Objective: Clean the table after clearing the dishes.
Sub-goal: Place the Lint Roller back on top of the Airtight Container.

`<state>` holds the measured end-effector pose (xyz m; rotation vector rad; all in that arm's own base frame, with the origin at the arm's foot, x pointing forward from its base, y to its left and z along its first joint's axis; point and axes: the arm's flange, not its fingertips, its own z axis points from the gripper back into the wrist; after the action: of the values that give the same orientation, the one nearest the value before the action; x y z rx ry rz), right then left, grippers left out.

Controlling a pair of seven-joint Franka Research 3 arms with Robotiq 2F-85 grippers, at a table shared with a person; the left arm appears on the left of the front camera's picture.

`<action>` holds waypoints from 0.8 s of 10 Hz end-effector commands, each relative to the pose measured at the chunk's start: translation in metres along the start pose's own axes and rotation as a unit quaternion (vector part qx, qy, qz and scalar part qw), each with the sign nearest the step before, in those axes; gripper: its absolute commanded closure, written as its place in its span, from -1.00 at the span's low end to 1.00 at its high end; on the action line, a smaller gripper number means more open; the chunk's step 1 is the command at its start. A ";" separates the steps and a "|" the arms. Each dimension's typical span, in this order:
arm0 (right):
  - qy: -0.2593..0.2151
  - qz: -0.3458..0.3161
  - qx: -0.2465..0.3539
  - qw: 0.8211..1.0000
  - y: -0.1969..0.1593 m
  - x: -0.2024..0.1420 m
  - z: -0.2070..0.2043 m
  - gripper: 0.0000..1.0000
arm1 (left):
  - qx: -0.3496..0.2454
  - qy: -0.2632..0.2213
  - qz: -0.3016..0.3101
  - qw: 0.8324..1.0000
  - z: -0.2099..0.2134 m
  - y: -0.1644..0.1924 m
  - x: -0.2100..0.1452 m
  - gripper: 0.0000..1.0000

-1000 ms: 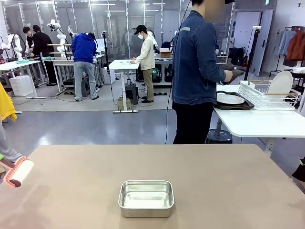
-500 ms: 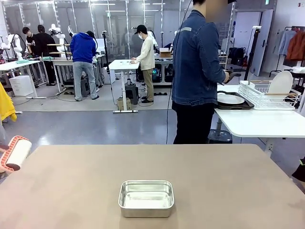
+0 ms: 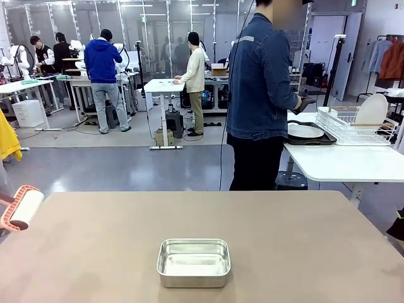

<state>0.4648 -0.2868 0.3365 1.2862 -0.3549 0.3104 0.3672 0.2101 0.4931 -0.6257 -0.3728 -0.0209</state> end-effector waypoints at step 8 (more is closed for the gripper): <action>0.001 0.009 -0.001 1.000 0.003 -0.002 -0.002 -1.00 | 0.020 0.066 -0.282 0.957 -0.026 -0.199 0.016 0.59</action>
<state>0.4651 -0.2863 0.3364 1.2871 -0.3544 0.3112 0.3738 0.0635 0.5776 -0.4789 -0.3883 -0.4748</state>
